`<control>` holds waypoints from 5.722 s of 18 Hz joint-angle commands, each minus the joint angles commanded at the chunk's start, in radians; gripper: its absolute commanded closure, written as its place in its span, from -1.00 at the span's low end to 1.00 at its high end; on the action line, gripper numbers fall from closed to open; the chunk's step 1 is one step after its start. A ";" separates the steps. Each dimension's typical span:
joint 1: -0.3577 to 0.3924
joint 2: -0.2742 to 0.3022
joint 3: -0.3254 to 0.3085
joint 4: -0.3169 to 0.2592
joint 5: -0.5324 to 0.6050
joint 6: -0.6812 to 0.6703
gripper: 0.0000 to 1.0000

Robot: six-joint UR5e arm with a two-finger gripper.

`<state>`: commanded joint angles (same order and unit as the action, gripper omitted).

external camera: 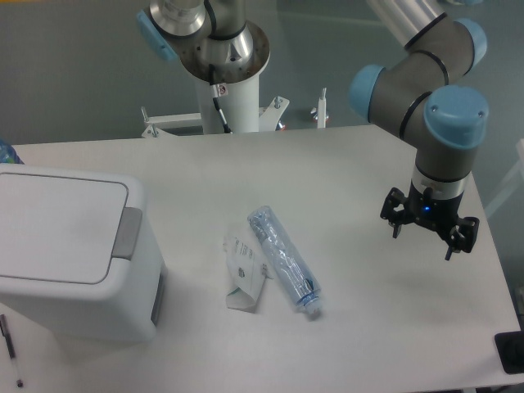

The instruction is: Open the trash can

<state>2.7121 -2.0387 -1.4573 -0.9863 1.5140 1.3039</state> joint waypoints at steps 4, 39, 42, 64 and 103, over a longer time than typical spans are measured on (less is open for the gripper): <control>0.000 0.000 0.000 -0.003 0.000 -0.002 -1.00; -0.262 0.173 0.028 -0.006 -0.293 -0.949 -1.00; -0.288 0.198 0.028 -0.006 -0.307 -0.971 -1.00; -0.457 0.255 -0.011 -0.006 -0.305 -1.028 -1.00; -0.463 0.265 -0.063 0.002 -0.299 -1.020 -1.00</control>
<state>2.2488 -1.7733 -1.5202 -0.9848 1.2149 0.2838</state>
